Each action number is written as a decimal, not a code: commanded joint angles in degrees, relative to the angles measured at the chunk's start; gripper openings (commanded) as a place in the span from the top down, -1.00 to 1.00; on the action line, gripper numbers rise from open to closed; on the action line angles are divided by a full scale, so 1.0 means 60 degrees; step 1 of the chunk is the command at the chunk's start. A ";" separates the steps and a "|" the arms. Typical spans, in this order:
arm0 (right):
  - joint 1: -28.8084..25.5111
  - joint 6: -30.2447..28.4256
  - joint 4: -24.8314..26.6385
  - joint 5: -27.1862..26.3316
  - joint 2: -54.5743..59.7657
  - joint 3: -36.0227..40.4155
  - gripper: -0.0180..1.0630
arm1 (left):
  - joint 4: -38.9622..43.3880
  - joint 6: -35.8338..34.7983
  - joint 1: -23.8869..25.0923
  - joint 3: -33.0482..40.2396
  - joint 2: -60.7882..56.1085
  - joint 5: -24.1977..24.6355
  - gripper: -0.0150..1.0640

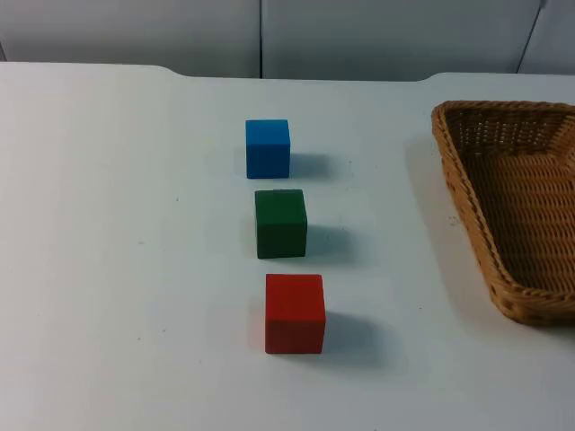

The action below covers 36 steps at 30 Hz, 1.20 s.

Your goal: Pick up the basket with the left hand and place the blue cube into the basket with the right hand.

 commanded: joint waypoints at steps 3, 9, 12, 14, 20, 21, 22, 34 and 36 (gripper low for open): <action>-0.0072 -0.0023 -0.0021 -0.0112 -0.0044 0.0041 -0.96 | -0.0122 -0.0039 -0.0046 -0.0340 -0.0034 -0.0091 -0.84; -0.0072 -0.0023 -0.0021 -0.0112 -0.0044 0.0041 -0.96 | -0.0173 -0.0039 -0.0046 -0.0955 0.0315 -0.0184 -0.84; -0.0072 -0.0023 -0.0021 -0.0112 -0.0044 0.0041 -0.96 | -0.0171 -0.0061 -0.0046 -0.1189 0.0663 -0.0341 -0.84; -0.0072 -0.0023 -0.0021 -0.0112 -0.0044 0.0041 -0.96 | -0.0185 -0.0061 -0.0046 -0.1426 0.1057 -0.0629 -0.84; -0.0072 -0.0023 -0.0021 -0.0112 -0.0044 0.0041 -0.96 | -0.0223 -0.0061 -0.0046 -0.1919 0.1894 -0.1171 -0.84; -0.0072 -0.0023 -0.0021 -0.0112 -0.0044 0.0041 -0.96 | -0.0223 -0.0061 -0.0046 -0.2079 0.2202 -0.1254 -0.84; -0.0072 -0.0023 -0.0021 -0.0112 -0.0044 0.0041 -0.96 | -0.0223 -0.0061 -0.0046 -0.2209 0.2421 -0.1350 -0.84; -0.0072 -0.0023 -0.0021 -0.0112 -0.0044 0.0041 -0.96 | -0.1169 0.0515 -0.0046 -0.3536 0.5234 -0.2490 -0.84; -0.0072 -0.0023 -0.0021 -0.0112 -0.0044 0.0041 -0.96 | -0.1460 0.0769 -0.0046 -0.3626 0.5530 -0.2655 -0.84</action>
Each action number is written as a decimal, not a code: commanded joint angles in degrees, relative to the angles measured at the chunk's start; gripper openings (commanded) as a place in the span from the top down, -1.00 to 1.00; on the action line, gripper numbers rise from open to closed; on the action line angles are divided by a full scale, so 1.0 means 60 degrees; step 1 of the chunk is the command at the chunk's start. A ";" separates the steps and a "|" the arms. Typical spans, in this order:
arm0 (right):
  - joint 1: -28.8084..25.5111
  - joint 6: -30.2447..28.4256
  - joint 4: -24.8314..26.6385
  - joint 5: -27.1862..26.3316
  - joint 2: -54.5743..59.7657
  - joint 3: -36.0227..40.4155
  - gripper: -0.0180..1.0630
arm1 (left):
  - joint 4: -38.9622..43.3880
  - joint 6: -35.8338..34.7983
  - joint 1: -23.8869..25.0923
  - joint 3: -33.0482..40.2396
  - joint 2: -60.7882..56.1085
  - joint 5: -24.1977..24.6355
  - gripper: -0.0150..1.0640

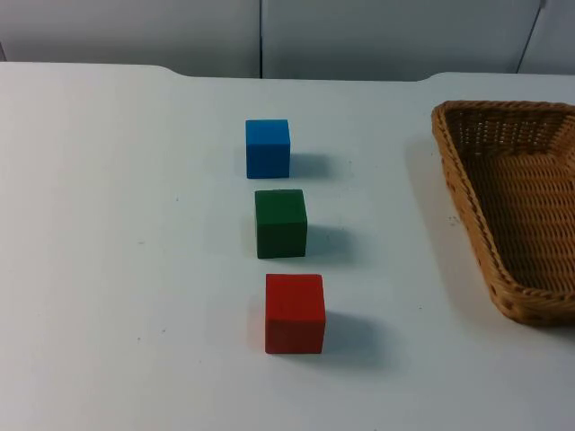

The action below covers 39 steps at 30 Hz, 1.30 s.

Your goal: Pick up the basket with the left hand and place the blue cube into the basket with the right hand.

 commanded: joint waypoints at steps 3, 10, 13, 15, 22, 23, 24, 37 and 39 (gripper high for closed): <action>-0.0072 -0.0023 -0.0021 -0.0112 -0.0044 0.0041 -0.96 | -0.1468 0.1093 -0.0046 -0.0186 0.0995 -0.0579 -0.84; -0.0072 -0.0023 -0.0021 -0.0112 -0.0044 0.0041 -0.96 | -0.4361 0.3407 -0.0046 -0.0222 0.3134 -0.0905 -0.84; -0.0072 -0.0023 -0.0021 -0.0112 -0.0044 0.0041 -0.96 | -0.5042 0.3936 -0.0046 -0.0222 0.3673 -0.0914 -0.84; -0.0072 -0.0023 -0.0021 -0.0112 -0.0044 0.0041 -0.96 | -0.5915 0.4558 -0.0046 -0.0222 0.4310 -0.0914 -0.84; -0.0072 -0.0023 -0.0021 -0.0112 -0.0044 0.0041 -0.96 | -0.8467 0.6482 -0.0067 -0.0222 0.6189 -0.0914 -0.84; -0.0072 -0.0023 -0.0021 -0.0112 -0.0044 0.0041 -0.96 | -0.8467 0.6482 -0.0067 -0.0222 0.6189 -0.0914 -0.84; -0.0072 -0.0023 -0.0021 -0.0112 -0.0044 0.0041 -0.96 | -0.8795 0.6695 -0.0067 -0.0222 0.6458 -0.0914 -0.84; -0.0072 -0.0023 -0.0021 -0.0112 -0.0044 0.0041 -0.96 | -0.9338 0.6959 -0.2764 -0.1731 0.9197 -0.1921 -0.84; -0.0072 -0.0023 -0.0021 -0.0112 -0.0044 0.0041 -0.96 | -0.9338 0.6889 -0.3040 -0.1945 0.9498 -0.1944 -0.84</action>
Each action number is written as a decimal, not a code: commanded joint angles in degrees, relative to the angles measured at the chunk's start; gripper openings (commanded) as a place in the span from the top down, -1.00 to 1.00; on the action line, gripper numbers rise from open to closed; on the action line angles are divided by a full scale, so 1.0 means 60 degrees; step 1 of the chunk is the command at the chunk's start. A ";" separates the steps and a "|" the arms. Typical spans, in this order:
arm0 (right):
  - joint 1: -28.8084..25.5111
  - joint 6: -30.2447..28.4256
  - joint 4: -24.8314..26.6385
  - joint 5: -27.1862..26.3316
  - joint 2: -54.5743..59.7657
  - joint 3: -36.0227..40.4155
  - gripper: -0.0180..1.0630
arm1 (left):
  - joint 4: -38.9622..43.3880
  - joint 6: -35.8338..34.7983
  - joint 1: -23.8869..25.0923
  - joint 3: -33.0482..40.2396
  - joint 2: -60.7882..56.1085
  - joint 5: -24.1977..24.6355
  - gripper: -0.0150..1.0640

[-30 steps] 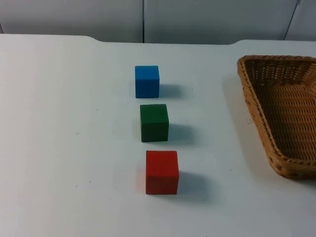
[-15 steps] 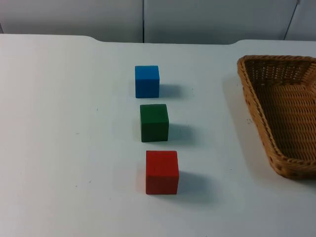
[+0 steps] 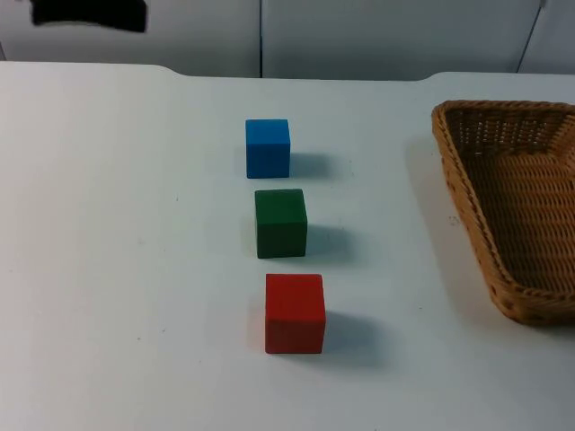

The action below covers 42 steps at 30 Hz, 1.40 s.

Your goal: Pick up the basket with the left hand and place the blue cube into the basket with the right hand.

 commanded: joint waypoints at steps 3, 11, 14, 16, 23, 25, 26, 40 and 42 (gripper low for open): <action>-0.0072 -0.0023 -0.0021 -0.0112 -0.0044 0.0041 -0.96 | -0.0120 -0.0290 -0.0947 -0.0856 0.1129 -0.0208 -0.84; -0.0072 -0.0023 -0.0021 -0.0112 -0.0044 0.0041 -0.96 | -0.0120 -0.0587 -0.1941 -0.2383 0.2987 -0.0588 -0.84; -0.0072 -0.0023 -0.0021 -0.0112 -0.0044 0.0041 -0.96 | -0.0120 -0.0817 -0.2347 -0.3297 0.3988 -0.0611 -0.84; -0.0072 -0.0023 -0.0021 -0.0112 -0.0044 0.0041 -0.96 | -0.0096 -0.0933 -0.2490 -0.3569 0.4332 -0.0561 -0.84; -0.0072 -0.0023 -0.0021 -0.0112 -0.0044 0.0041 -0.96 | 0.0977 -0.2181 -0.3195 -0.5520 0.6191 -0.0532 -0.84; -0.0072 -0.0023 -0.0021 -0.0112 -0.0044 0.0041 -0.96 | 0.1393 -0.2824 -0.3271 -0.6122 0.6643 -0.0411 -0.84; -0.0072 -0.0023 -0.0021 -0.0112 -0.0044 0.0041 -0.96 | 0.1393 -0.2824 -0.3271 -0.6122 0.6643 -0.0411 -0.84; -0.0072 -0.0023 -0.0021 -0.0112 -0.0044 0.0041 -0.96 | 0.2137 -0.3978 -0.3538 -0.7388 0.7941 -0.0279 -0.84; -0.0072 -0.0023 -0.0021 -0.0112 -0.0044 0.0041 -0.96 | 0.2137 -0.4051 -0.3632 -0.7388 0.8026 -0.0451 -0.84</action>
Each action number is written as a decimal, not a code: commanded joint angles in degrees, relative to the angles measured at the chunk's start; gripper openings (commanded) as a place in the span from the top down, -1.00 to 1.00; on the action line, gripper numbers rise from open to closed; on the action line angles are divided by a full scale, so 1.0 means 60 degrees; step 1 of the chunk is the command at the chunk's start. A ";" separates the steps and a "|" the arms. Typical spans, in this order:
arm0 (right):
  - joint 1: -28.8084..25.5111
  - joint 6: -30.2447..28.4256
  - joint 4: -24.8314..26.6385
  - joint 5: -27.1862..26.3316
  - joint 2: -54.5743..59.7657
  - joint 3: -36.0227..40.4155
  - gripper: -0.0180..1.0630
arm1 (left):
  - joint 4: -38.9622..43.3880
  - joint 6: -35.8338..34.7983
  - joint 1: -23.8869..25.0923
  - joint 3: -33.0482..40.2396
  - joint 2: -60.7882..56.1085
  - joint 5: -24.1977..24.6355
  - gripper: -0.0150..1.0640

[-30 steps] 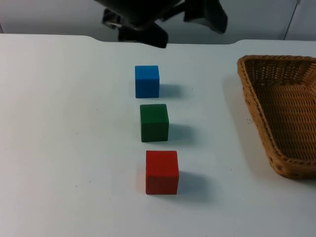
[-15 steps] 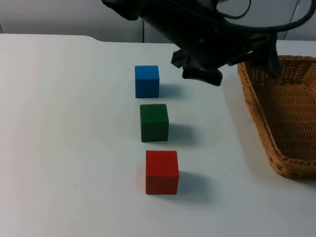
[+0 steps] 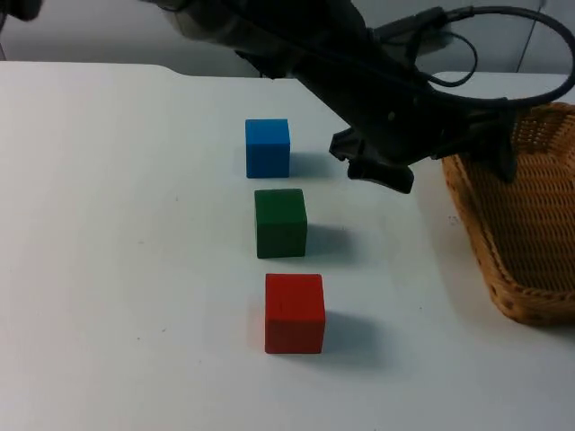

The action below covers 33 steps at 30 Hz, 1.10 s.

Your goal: Pick up the basket with the left hand and place the blue cube into the basket with the right hand.

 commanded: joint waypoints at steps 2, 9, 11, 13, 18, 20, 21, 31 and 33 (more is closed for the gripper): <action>-0.0072 -0.0023 -0.0021 -0.0112 -0.0044 0.0041 -0.96 | 0.0091 -0.0271 -0.0162 -0.0108 0.0124 -0.0283 -0.84; -0.0072 -0.0023 -0.0021 -0.0112 -0.0044 0.0041 -0.96 | 0.0319 -0.0761 -0.0392 -0.0603 0.0521 -0.0144 -0.84; -0.0072 -0.0023 -0.0021 -0.0112 -0.0044 0.0041 -0.96 | 0.0399 -0.0761 -0.0505 -0.0803 0.0603 -0.0232 -0.84; -0.0072 -0.0004 -0.0021 -0.0112 -0.0044 0.0041 -0.96 | 0.0456 -0.0761 -0.0602 -0.1019 0.0688 -0.0344 -0.84; -0.0072 -0.0004 -0.0021 -0.0112 -0.0044 0.0041 -0.96 | 0.0525 -0.1148 -0.0619 -0.1329 0.0879 -0.0389 -0.84; -0.0072 -0.0004 -0.0021 -0.0112 -0.0044 0.0041 -0.96 | 0.0573 -0.1165 -0.0628 -0.1410 0.0961 -0.0389 -0.84; -0.0072 -0.0004 -0.0021 -0.0112 -0.0044 0.0041 -0.96 | 0.0679 -0.1193 -0.0668 -0.1472 0.1030 -0.0366 -0.84; -0.0072 -0.0004 -0.0021 -0.0112 -0.0044 0.0041 -0.96 | 0.0724 -0.1259 -0.0831 -0.1684 0.1554 -0.0650 -0.84; -0.0072 -0.0004 -0.0021 -0.0112 -0.0044 0.0041 -0.96 | 0.0724 -0.1259 -0.0831 -0.1684 0.1563 -0.0671 -0.83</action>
